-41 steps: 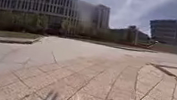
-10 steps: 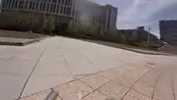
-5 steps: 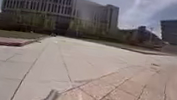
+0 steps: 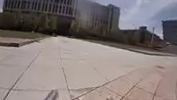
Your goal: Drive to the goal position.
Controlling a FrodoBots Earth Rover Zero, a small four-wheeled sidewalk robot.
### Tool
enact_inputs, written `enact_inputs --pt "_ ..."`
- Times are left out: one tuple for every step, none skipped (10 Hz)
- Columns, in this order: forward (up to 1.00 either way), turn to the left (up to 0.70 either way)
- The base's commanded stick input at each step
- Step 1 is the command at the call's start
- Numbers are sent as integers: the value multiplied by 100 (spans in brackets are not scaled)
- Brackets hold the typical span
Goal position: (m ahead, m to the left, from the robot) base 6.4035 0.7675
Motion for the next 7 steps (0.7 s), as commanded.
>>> enact_inputs --pt "50 0" --pt "50 0" --pt "50 0" --pt "50 0" --pt "50 0" --pt "50 0" --pt "50 0"
